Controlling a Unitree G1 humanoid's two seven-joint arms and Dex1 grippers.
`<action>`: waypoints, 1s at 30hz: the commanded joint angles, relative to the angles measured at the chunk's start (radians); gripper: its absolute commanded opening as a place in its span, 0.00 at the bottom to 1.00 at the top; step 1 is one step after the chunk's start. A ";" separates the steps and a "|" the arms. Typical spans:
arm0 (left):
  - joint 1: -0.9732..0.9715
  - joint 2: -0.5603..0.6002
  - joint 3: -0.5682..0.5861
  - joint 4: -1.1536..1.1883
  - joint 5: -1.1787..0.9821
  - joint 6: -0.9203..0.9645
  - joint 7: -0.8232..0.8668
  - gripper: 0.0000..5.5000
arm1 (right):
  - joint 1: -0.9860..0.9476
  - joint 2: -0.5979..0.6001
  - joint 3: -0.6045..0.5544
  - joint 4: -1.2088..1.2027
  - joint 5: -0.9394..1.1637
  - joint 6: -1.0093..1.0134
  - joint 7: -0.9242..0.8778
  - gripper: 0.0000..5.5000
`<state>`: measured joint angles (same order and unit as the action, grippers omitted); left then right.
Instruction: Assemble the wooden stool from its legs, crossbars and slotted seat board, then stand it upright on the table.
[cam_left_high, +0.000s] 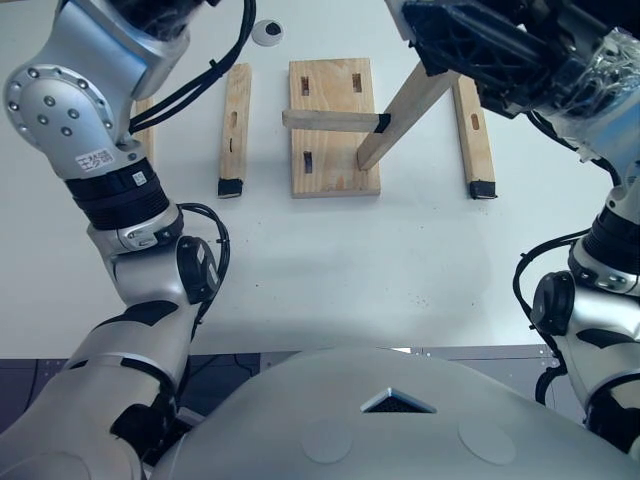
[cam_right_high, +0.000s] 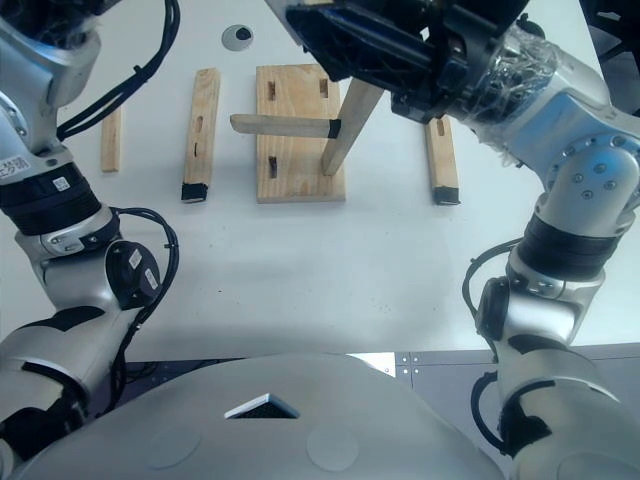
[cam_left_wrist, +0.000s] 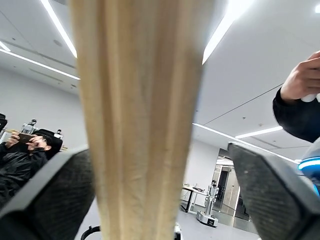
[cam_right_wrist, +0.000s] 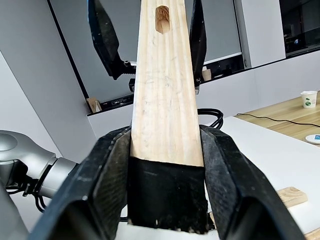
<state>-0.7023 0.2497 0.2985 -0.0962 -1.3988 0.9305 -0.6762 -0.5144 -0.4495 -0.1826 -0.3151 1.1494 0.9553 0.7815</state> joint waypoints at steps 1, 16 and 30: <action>0.000 0.015 -0.009 0.011 0.016 -0.010 0.002 0.68 | 0.002 -0.021 0.006 -0.021 0.029 0.014 -0.003 0.37; 0.026 0.047 -0.006 0.032 0.039 -0.018 -0.024 0.38 | 0.013 -0.040 0.019 -0.024 0.029 0.035 -0.023 0.51; 0.041 0.219 0.010 0.488 0.431 -0.303 -0.332 0.37 | 0.018 -0.123 -0.044 0.086 -0.120 -0.113 0.033 0.67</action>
<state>-0.6405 0.4587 0.3189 0.3179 -1.0283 0.6809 -0.9709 -0.4768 -0.5637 -0.2125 -0.2458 1.0495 0.8590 0.8225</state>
